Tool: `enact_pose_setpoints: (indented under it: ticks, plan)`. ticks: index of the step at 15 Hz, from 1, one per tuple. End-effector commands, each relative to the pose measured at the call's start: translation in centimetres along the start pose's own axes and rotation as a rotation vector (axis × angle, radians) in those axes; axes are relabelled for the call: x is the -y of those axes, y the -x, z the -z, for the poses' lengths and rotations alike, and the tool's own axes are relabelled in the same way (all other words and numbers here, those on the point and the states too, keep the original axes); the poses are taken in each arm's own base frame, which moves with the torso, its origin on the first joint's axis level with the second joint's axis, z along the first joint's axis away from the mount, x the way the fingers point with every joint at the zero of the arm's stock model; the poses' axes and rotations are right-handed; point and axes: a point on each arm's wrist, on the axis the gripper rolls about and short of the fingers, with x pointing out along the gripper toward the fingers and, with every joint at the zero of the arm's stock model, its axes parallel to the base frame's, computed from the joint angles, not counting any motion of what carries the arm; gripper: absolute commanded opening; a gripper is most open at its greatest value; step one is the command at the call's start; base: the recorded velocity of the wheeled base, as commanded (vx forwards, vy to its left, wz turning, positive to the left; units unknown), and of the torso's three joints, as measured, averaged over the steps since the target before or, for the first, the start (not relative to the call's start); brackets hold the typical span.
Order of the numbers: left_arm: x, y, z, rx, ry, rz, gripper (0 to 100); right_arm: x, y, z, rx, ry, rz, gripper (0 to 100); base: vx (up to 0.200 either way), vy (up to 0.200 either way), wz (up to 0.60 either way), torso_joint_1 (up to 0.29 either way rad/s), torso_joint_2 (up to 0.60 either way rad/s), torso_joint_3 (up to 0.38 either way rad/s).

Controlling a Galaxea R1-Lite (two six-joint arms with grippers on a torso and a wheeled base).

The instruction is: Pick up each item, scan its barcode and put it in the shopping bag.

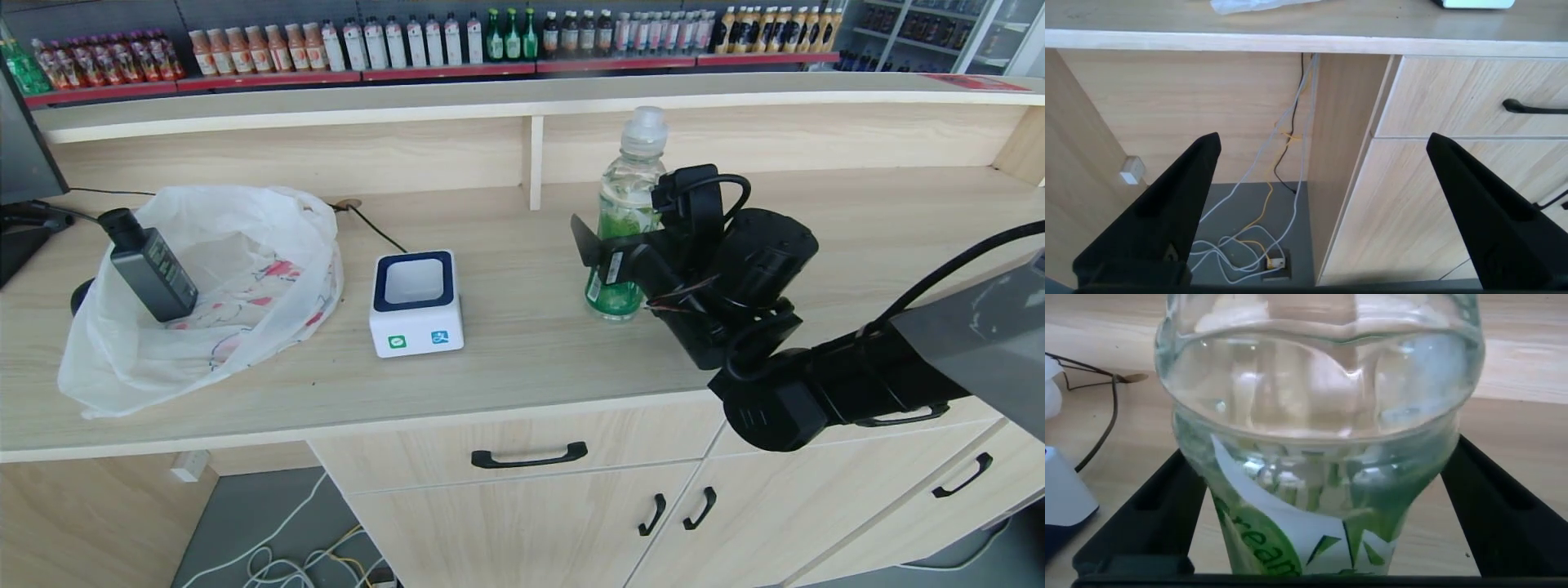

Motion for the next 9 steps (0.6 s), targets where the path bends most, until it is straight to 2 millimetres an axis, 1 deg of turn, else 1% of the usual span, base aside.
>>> enact_pose_setpoints:
  ticks: [1, 5, 6, 9]
  plan:
    - [0.0, 0.0, 0.0, 0.0, -0.001, 0.0, 100, -0.05, -0.09, 0.02, 0.003, -0.001, 0.0, 100, 0.0, 0.0, 0.0, 0.0, 0.0, 0.0]
    - [0.0, 0.0, 0.0, 0.0, 0.0, 0.0, 100, -0.08, -0.11, 0.21, 0.0, 0.001, -0.001, 100, 0.0, 0.0, 0.0, 0.0, 0.0, 0.0]
    - [0.0, 0.0, 0.0, 0.0, 0.0, 0.0, 100, -0.02, -0.12, 0.22, -0.001, 0.0, 0.002, 0, 0.0, 0.0, 0.0, 0.0, 0.0, 0.0]
    - [0.0, 0.0, 0.0, 0.0, 0.0, 0.0, 100, 0.06, -0.15, 0.11, 0.004, 0.001, 0.004, 0, 0.0, 0.0, 0.0, 0.0, 0.0, 0.0]
